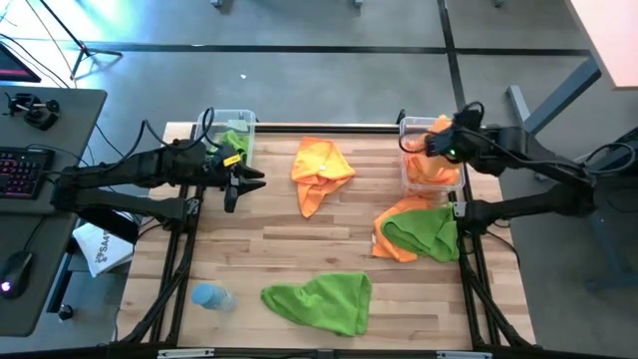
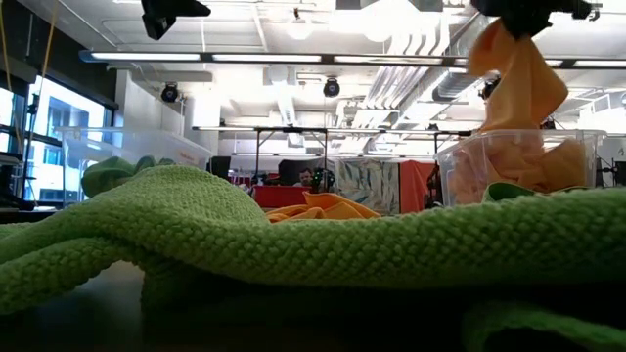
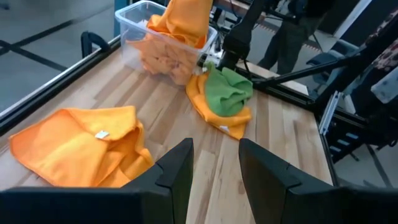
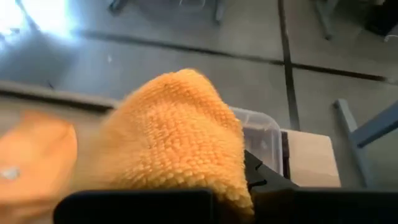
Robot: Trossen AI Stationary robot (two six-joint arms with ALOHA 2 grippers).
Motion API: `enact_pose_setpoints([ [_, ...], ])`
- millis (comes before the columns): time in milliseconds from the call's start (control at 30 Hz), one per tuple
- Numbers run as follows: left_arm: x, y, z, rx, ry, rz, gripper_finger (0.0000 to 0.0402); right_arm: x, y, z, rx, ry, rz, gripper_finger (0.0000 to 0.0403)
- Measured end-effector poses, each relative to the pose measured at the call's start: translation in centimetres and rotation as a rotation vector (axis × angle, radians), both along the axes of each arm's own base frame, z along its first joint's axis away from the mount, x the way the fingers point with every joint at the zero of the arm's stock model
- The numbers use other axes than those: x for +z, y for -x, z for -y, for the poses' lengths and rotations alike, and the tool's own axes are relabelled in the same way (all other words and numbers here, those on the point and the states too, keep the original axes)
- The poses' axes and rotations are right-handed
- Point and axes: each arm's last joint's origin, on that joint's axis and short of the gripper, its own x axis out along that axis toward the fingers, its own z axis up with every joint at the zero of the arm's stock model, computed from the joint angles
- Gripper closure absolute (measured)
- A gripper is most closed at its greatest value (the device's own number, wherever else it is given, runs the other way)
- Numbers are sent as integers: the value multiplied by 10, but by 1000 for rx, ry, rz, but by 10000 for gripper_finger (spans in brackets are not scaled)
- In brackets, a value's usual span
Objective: Sort microfiber towel by color & place in baskets
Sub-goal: Put the orange microfiber towel into the right transparent bin
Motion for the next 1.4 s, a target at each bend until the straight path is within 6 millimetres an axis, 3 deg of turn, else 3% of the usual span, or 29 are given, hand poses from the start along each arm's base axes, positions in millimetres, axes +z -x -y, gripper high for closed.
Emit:
enact_pose_setpoints([
  [367,1,0,0,-2,1,11,284,-29,-23,53,184,-316,-368,403],
  [700,1,0,0,-10,-12,12,284,-54,-32,96,350,-457,-644,403],
  [900,1,0,0,-18,-31,8,284,-79,-46,118,456,-567,-795,403],
  [1133,0,0,0,-11,-28,2,284,-113,-54,146,580,-757,-811,403],
  [1267,1,0,0,-9,-24,2,284,-119,-47,155,627,-812,-761,403],
  [1400,1,0,-1,20,-8,5,284,-121,-32,152,664,-811,-753,403],
])
